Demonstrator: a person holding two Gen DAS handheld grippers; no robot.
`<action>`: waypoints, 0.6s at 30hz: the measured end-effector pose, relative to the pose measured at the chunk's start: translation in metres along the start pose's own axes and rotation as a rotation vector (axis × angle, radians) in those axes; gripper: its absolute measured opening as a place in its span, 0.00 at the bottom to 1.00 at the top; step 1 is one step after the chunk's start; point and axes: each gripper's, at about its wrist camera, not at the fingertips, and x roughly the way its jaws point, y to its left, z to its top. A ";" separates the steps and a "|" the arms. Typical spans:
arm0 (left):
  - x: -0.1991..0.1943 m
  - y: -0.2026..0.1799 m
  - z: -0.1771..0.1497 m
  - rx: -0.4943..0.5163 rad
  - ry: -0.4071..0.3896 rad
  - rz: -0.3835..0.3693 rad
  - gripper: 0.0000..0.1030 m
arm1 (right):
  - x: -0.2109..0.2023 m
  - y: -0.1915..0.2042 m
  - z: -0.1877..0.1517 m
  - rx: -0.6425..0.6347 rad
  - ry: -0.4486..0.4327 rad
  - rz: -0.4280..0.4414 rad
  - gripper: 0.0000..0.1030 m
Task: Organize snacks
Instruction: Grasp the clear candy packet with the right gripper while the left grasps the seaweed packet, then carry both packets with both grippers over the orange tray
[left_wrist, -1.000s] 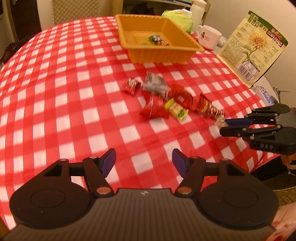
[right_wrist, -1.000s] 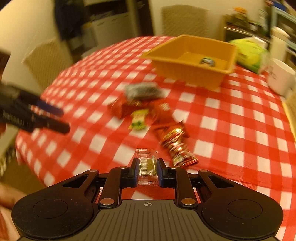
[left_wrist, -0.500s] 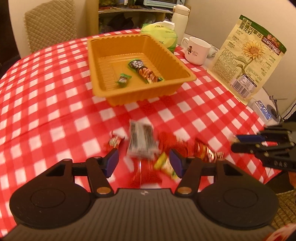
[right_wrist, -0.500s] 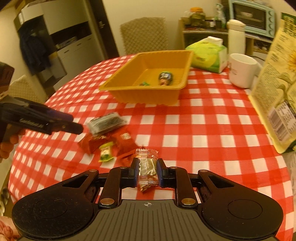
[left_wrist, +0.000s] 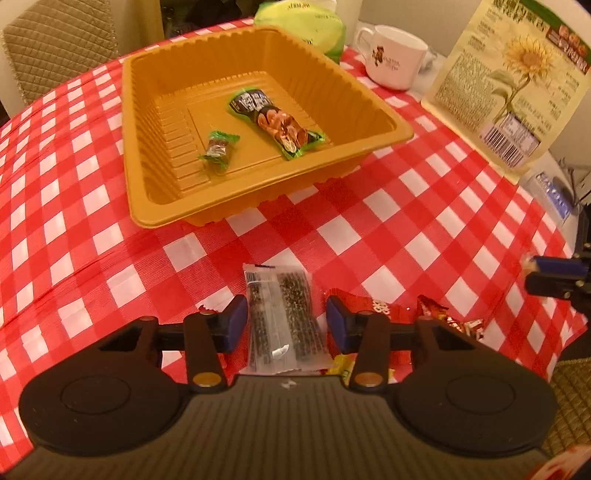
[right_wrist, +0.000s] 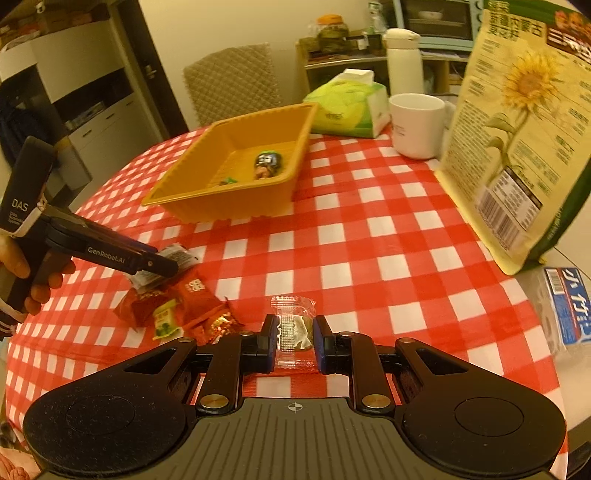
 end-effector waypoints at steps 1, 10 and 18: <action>0.002 0.000 0.001 0.005 0.006 0.001 0.39 | 0.000 -0.001 0.000 0.006 0.000 -0.004 0.20; 0.003 0.003 0.002 0.016 0.008 -0.007 0.33 | 0.002 -0.005 0.002 0.025 -0.005 -0.018 0.20; -0.020 0.010 -0.008 -0.021 -0.036 -0.021 0.32 | 0.006 0.000 0.013 0.020 -0.020 0.013 0.20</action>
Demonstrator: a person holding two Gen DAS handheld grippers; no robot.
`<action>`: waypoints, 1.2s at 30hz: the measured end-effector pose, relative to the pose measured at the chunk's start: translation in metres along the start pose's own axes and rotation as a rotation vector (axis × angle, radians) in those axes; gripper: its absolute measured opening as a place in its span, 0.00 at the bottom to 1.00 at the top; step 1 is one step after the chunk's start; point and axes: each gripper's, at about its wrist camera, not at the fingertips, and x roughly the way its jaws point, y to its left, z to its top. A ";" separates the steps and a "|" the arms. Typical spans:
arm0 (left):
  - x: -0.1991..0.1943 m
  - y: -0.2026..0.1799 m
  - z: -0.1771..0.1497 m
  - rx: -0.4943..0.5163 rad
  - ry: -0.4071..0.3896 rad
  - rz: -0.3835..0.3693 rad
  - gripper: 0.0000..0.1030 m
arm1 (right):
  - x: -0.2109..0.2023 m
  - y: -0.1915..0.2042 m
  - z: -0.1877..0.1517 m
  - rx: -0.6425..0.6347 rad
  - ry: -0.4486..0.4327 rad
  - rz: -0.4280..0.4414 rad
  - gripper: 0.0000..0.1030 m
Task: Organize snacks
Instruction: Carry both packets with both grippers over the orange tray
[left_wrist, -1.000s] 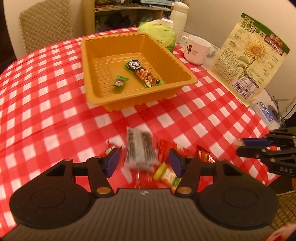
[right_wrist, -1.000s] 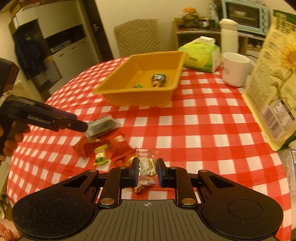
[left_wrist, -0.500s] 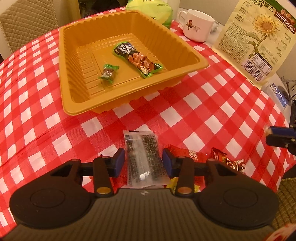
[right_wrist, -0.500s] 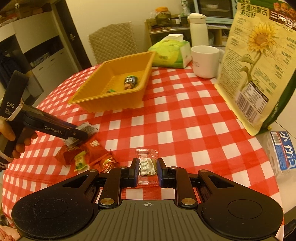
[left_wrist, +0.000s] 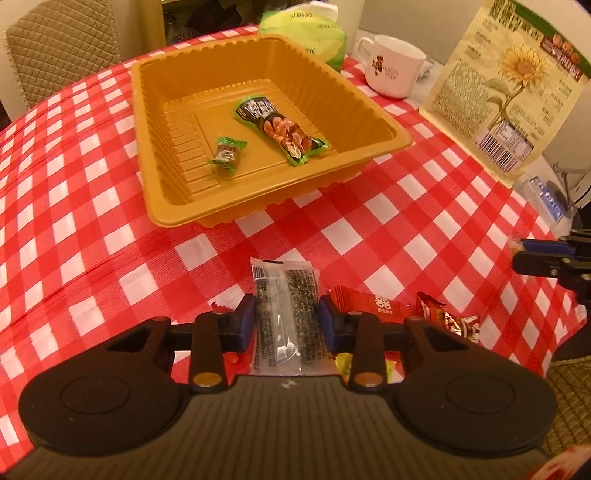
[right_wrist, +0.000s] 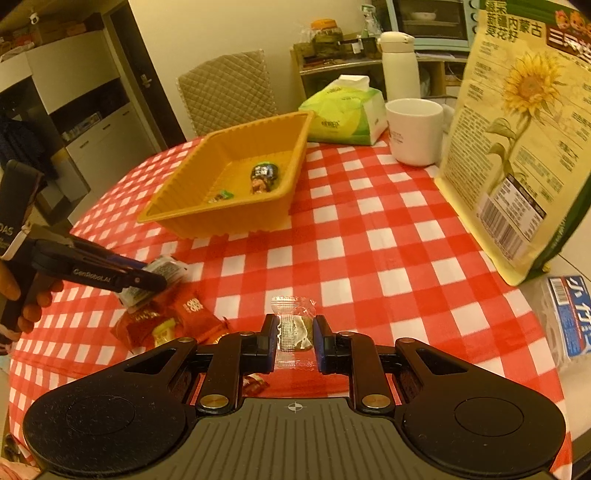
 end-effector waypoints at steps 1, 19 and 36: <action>-0.005 0.001 -0.002 -0.009 -0.008 -0.004 0.32 | 0.001 0.001 0.002 -0.001 -0.001 0.005 0.20; -0.075 0.028 0.019 -0.118 -0.200 0.017 0.32 | 0.031 0.031 0.063 -0.017 -0.051 0.124 0.20; -0.043 0.056 0.092 -0.106 -0.241 0.040 0.32 | 0.096 0.068 0.146 -0.004 -0.085 0.118 0.20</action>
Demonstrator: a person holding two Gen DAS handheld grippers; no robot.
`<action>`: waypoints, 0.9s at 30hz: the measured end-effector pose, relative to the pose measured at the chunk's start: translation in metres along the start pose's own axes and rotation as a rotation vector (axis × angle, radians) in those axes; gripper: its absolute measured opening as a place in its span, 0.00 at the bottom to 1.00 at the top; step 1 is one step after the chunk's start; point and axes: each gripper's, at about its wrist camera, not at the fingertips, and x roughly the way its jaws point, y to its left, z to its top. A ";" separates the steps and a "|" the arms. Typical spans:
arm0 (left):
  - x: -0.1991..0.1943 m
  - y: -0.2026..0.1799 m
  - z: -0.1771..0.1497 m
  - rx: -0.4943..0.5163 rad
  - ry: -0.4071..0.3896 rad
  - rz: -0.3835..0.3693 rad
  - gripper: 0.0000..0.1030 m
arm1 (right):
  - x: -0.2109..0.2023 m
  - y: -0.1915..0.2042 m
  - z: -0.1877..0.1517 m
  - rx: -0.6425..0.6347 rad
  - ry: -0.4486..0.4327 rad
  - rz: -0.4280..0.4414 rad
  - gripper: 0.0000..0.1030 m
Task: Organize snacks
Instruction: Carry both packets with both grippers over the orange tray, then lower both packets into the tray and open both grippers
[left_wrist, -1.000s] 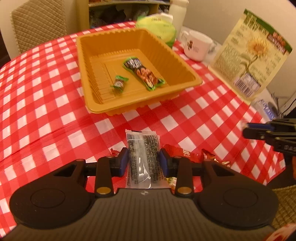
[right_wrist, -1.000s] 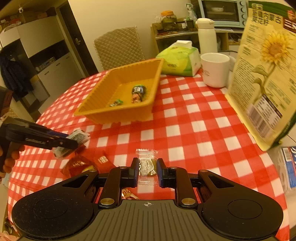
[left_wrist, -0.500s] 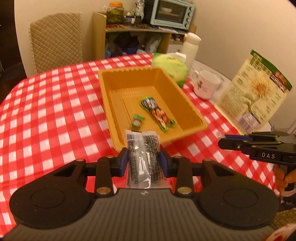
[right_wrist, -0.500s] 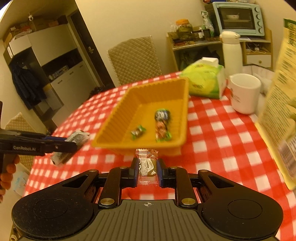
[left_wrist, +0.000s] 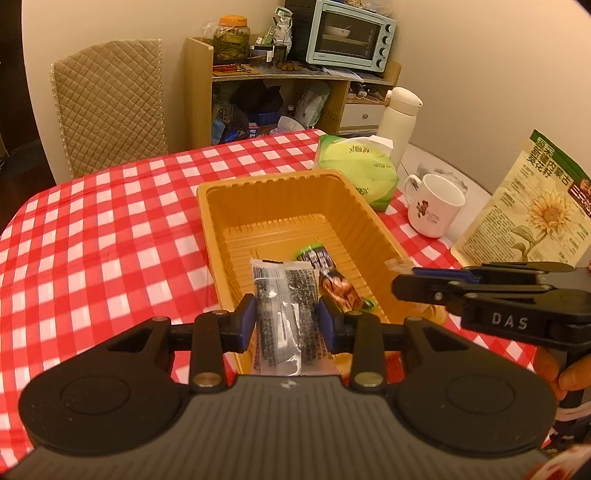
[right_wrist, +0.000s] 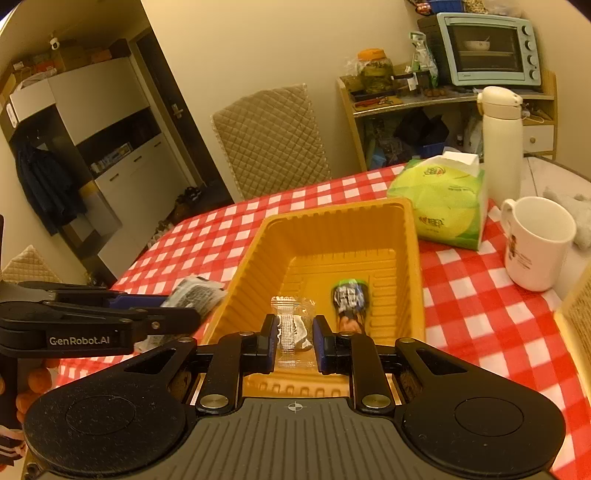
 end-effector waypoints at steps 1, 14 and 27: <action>0.003 0.001 0.003 0.003 0.001 0.000 0.32 | 0.005 0.000 0.002 0.002 0.002 -0.002 0.20; 0.077 0.013 0.041 0.012 0.052 0.003 0.32 | 0.063 -0.028 0.030 0.145 0.045 -0.033 0.20; 0.137 0.024 0.061 -0.006 0.077 -0.008 0.32 | 0.100 -0.050 0.042 0.216 0.058 -0.100 0.20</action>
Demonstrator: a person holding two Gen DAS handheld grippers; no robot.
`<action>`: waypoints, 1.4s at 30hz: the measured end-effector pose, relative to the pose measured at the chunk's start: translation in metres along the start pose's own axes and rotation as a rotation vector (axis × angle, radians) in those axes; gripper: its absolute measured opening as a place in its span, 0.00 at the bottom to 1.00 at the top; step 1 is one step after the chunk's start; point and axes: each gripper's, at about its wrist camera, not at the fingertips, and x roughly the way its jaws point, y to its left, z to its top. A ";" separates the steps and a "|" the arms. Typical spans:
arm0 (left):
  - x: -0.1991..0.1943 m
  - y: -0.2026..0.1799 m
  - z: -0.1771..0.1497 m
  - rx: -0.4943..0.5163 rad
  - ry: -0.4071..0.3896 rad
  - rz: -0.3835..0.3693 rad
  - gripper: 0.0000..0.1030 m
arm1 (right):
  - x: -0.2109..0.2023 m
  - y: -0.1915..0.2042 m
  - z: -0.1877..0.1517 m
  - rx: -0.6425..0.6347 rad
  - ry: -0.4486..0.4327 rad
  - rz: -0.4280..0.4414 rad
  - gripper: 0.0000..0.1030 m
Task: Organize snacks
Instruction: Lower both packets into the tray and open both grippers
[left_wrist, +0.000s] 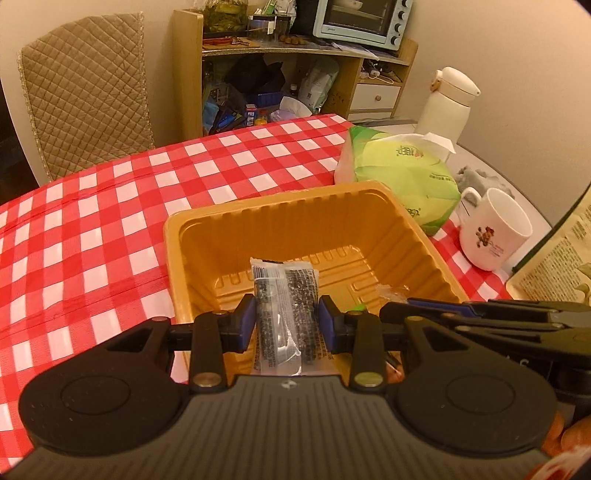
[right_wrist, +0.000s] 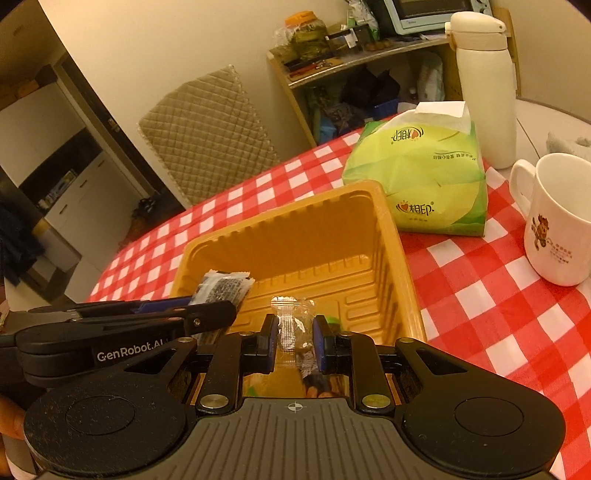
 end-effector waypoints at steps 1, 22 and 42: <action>0.003 0.001 0.000 -0.001 0.004 0.002 0.32 | 0.002 0.000 0.001 0.004 -0.001 -0.001 0.20; -0.019 0.013 0.000 -0.018 -0.032 -0.024 0.32 | 0.007 0.006 0.003 0.033 -0.016 -0.017 0.20; -0.078 0.007 -0.024 -0.031 -0.092 -0.016 0.60 | -0.030 0.007 0.010 0.061 -0.101 0.010 0.74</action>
